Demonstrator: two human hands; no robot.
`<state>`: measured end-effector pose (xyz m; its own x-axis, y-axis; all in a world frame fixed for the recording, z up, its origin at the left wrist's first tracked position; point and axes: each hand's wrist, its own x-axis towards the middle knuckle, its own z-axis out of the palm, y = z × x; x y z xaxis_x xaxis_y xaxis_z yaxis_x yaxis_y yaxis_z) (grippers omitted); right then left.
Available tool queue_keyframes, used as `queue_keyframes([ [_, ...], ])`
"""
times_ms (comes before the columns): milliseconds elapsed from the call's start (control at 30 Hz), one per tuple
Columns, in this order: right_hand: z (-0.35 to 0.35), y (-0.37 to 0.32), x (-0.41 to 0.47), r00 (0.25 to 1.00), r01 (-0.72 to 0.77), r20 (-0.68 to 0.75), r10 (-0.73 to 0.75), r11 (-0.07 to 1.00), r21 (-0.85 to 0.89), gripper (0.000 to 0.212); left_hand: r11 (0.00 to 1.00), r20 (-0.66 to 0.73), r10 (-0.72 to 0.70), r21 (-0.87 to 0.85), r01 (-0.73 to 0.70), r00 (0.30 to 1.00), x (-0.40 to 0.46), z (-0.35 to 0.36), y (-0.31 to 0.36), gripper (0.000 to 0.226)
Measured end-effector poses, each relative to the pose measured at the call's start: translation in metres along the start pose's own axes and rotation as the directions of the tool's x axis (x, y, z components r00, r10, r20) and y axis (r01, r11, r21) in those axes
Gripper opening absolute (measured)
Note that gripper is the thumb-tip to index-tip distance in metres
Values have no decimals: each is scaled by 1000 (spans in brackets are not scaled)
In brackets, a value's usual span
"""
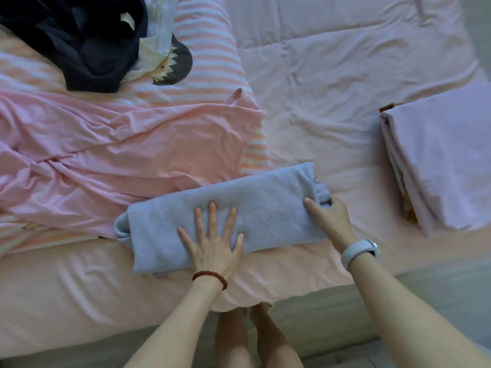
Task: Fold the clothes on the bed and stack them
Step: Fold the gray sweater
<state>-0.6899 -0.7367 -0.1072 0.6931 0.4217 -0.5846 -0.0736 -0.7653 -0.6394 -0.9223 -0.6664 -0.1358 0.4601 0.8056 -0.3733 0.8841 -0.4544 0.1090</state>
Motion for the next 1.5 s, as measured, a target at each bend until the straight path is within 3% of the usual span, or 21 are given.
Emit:
queue_keyframes([
  [133, -9, -1, -4, 997, -7, 73, 2, 997, 72, 35, 999, 104, -21, 50, 16, 994, 0, -4, 0, 64],
  [267, -15, -19, -28, 990, 141, -12, -141, 984, 110, 42, 998, 258, -18, 68, 0, 966, 1, -28, 6, 58],
  [333, -12, -31, -48, 966, 259, -62, -253, 959, 119, 36, 995, 285, -12, -94, 40, 959, 2, -46, 4, 58],
  [367, -10, -37, -59, 952, 304, -66, -298, 944, 129, 32, 961, 257, -22, -262, 91, 966, 0, -57, 3, 52],
  [433, -2, -52, -86, 922, 388, -50, -385, 910, 148, 31, 743, 152, -111, -643, 183, 982, -9, -77, -1, 34],
  [500, 11, -68, -113, 879, 475, -35, -476, 867, 152, 34, 421, 194, -210, -866, 268, 958, -21, -104, -10, 22],
  [567, 30, -83, -137, 843, 529, 26, -537, 837, 143, 39, 84, 320, -208, -936, 343, 924, -32, -128, -25, 21],
  [633, 56, -95, -156, 779, 568, 217, -589, 808, 155, 35, -225, 418, -114, -894, 387, 901, -39, -149, -46, 36],
  [700, 84, -99, -167, 623, 660, 475, -621, 743, 106, 42, -386, 427, -82, -847, 366, 900, -42, -156, -68, 49],
  [733, 95, -99, -165, 558, 706, 552, -620, 704, 78, 43, -392, 414, -108, -853, 344, 904, -40, -152, -81, 52],
  [767, 103, -101, -162, 543, 721, 563, -623, 690, 67, 39, -388, 409, -134, -860, 332, 903, -38, -151, -89, 53],
  [867, 116, -100, -142, 621, 718, 402, -673, 694, 52, 39, -278, 435, -223, -886, 371, 872, -29, -134, -104, 37],
  [933, 122, -95, -131, 614, 748, 401, -680, 664, -18, 43, -87, 413, -265, -910, 405, 871, -26, -121, -101, 35],
  [1033, 129, -91, -124, 570, 782, 467, -676, 621, -55, 47, 271, 295, -346, -877, 396, 891, -25, -105, -84, 73],
  [1100, 131, -93, -118, 553, 819, 426, -716, 562, -118, 51, 480, 225, -406, -772, 416, 886, -24, -98, -73, 83],
  [1200, 129, -92, -104, 476, 857, 325, -817, 350, -377, 46, 649, 127, -420, -650, 395, 899, -22, -88, -62, 91],
  [1267, 128, -85, -97, 474, 844, 367, -800, 295, -447, 47, 727, -14, -438, -594, 345, 899, -21, -83, -59, 85],
  [1367, 129, -74, -94, 496, 851, 500, -710, 284, -441, 53, 711, -201, -432, -676, 194, 879, -17, -70, -59, 45],
  [1500, 138, -77, -99, 449, 864, 576, -683, 167, -475, 53, 441, -117, -532, -884, 156, 838, -20, -74, -73, 33],
])
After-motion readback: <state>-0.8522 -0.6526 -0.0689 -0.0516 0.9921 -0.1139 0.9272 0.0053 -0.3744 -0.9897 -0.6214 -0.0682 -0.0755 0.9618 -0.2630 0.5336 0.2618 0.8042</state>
